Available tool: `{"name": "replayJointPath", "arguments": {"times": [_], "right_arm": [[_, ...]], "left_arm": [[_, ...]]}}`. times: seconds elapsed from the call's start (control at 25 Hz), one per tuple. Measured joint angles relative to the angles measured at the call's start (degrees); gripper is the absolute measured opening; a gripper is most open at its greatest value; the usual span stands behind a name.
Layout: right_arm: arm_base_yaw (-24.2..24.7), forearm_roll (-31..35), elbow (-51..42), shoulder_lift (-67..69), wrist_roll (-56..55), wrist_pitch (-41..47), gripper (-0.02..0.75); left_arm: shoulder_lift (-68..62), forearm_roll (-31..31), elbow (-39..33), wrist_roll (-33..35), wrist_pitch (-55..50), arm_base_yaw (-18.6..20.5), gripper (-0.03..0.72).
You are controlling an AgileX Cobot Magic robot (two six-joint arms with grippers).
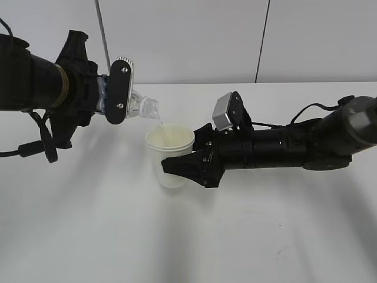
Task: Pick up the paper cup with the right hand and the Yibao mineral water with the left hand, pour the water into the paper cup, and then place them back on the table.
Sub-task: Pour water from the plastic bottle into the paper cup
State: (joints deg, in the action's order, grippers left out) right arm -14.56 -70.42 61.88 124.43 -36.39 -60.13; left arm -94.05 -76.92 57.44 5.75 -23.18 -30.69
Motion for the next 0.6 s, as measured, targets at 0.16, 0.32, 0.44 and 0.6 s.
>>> {"name": "replayJointPath", "arguments": {"times": [0.16, 0.32, 0.44, 0.6], "right_arm": [[0.0, 0.0, 0.0, 0.0, 0.0, 0.0, 0.548], [0.0, 0.0, 0.0, 0.0, 0.0, 0.0, 0.548], [0.0, 0.0, 0.0, 0.0, 0.0, 0.0, 0.548], [0.0, -0.07, 0.0, 0.0, 0.0, 0.0, 0.548]], "left_arm": [[0.0, -0.41, 0.0, 0.0, 0.0, 0.0, 0.36], [0.0, -1.58, 0.0, 0.0, 0.0, 0.0, 0.36], [0.0, -1.77, 0.0, 0.0, 0.0, 0.0, 0.359], [0.0, -2.11, 0.0, 0.0, -0.24, 0.0, 0.36]]}}
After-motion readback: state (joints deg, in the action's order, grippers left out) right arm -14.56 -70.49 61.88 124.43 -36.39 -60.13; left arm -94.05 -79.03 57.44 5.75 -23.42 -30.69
